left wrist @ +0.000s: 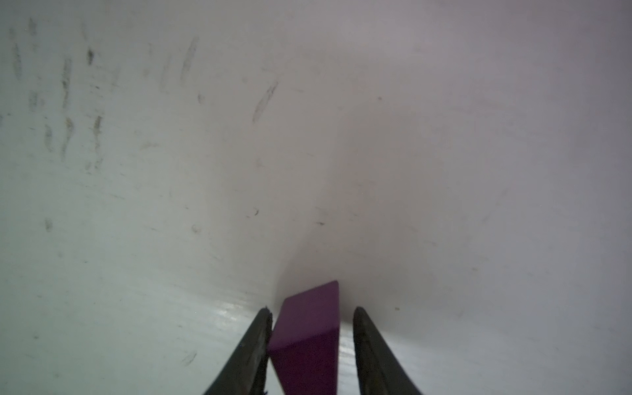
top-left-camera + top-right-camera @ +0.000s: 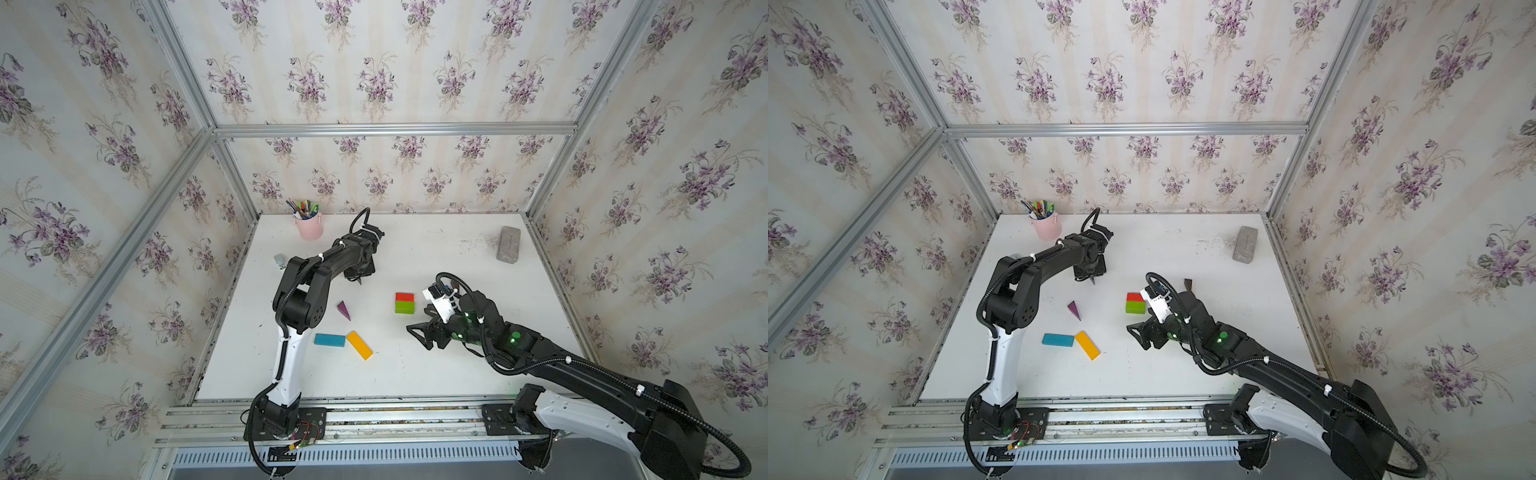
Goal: Assemble a small pinwheel with building blocks
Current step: Pick up the building block from the center of the board.
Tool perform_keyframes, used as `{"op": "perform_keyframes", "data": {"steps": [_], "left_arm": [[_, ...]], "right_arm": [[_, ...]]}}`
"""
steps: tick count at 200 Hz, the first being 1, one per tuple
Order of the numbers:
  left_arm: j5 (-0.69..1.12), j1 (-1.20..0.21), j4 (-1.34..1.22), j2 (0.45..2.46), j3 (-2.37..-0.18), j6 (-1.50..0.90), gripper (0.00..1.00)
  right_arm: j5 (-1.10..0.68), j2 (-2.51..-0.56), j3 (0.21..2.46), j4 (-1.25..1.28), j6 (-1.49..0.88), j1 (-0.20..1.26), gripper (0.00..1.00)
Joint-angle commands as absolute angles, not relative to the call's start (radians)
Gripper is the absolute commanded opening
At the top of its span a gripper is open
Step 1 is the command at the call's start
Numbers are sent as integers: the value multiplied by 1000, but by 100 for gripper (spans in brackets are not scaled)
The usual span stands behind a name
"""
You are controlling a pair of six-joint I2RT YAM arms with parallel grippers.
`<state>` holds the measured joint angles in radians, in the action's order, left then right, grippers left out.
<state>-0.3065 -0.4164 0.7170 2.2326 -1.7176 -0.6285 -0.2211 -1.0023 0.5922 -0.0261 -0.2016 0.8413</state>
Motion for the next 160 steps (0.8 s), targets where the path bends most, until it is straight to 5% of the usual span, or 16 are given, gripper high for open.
{"op": "perform_keyframes", "data": {"steps": [1,160], "left_arm": [[-307,-414,718,2231,-1723,-623,40],[-285,-411,704,2219,-1704,-615,25]], "right_arm": [[-215,-1005,597,-26,-190,842,87],[-214,-1014,598,-27,-190,842,87]]}}
